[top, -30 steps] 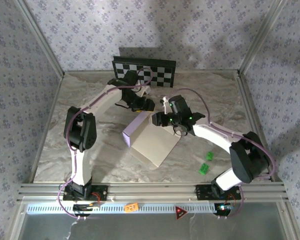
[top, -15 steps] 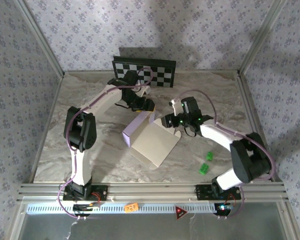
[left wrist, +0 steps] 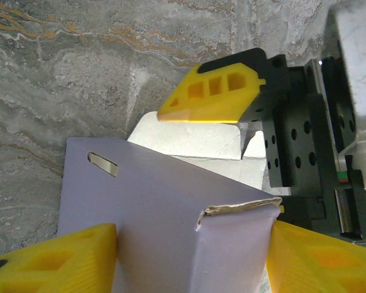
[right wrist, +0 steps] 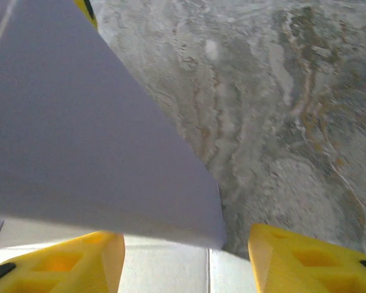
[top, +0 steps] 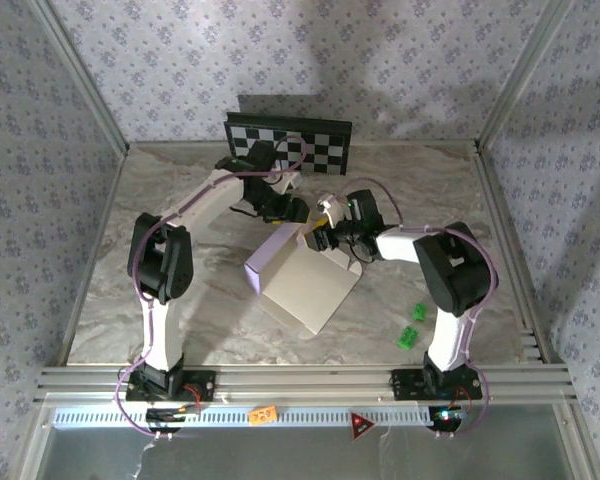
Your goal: Fold the paper box
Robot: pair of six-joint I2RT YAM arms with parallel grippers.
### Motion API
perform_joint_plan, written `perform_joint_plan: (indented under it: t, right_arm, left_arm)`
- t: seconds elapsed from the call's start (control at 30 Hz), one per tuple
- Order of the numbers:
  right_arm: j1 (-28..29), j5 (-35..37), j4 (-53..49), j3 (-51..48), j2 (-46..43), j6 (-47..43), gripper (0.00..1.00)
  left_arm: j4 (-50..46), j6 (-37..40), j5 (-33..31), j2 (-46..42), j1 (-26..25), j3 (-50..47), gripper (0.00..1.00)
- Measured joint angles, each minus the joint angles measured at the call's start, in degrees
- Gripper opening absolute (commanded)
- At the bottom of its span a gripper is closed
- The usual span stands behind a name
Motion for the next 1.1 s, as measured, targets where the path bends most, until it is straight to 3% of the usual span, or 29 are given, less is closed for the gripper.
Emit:
perform_joint_plan:
  t: [0.33,0.6,1.1]
  right_arm:
    - [-0.48,-5.77,6.32,1.46,2.67,0.44,0.43]
    - [-0.11,-5.25,8.26,1.53,3.08,1.7,0.3]
    - [6.29,14.38,13.81,-6.1,-1.95,2.36,0.06]
  left_arm:
    - [-1.09,0.61,0.0,0.26,0.0,-0.02,0.62]
    - [-1.29,0.61,1.09,0.37,0.0,-0.02,0.62]
    - [3.76,-0.74,3.63,-1.99,0.07,-4.94,0.65]
